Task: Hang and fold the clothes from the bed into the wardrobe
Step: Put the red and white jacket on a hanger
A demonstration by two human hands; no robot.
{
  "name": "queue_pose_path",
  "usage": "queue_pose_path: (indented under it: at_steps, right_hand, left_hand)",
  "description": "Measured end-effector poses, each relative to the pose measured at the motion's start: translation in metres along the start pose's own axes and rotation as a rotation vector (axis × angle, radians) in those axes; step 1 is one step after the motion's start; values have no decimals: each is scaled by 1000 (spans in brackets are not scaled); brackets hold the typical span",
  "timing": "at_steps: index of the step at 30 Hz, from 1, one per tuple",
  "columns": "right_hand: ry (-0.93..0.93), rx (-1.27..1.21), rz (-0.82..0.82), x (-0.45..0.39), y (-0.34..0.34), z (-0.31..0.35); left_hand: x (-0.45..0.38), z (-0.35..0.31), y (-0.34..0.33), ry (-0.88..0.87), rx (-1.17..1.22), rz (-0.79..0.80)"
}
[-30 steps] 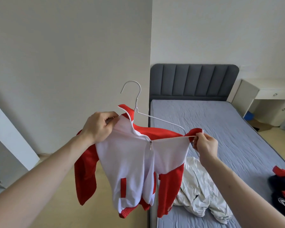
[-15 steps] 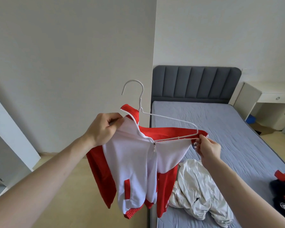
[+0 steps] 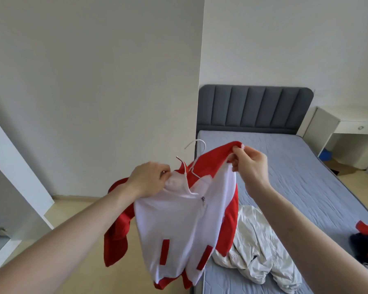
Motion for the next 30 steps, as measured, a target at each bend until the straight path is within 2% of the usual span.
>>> queue_pose_path:
  at_steps: [2, 5, 7, 9, 11, 15, 25, 30]
  right_hand:
    - [113, 21, 167, 6, -29, 28]
    - [162, 169, 432, 16, -57, 36]
    - [150, 355, 529, 19, -57, 21]
    - [129, 489, 558, 21, -49, 0]
    - [95, 517, 539, 25, -38, -18]
    - [56, 410, 445, 37, -15, -42]
    - [137, 487, 27, 37, 72, -56]
    - [67, 584, -30, 30, 115, -72]
  left_hand:
    - [-3, 8, -5, 115, 94, 9]
    - [-3, 14, 3, 178, 285, -38]
    - [-1, 13, 13, 179, 418, -95]
    - [3, 8, 22, 183, 528, -140]
    - [8, -1, 28, 177, 612, -157]
    - [13, -23, 32, 132, 670, -135]
    - [14, -86, 0, -3, 665, 5]
    - [11, -125, -36, -31, 769, 123]
Point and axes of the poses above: each hand's wrist, its own x-axis away from the middle knuckle, its own y-axis out of the back of the hand, z = x × y, the point moved 9 cm from there along -x, towards the middle knuckle, and after that the axes turned 4 degrees about y, right-handed, at the moved point
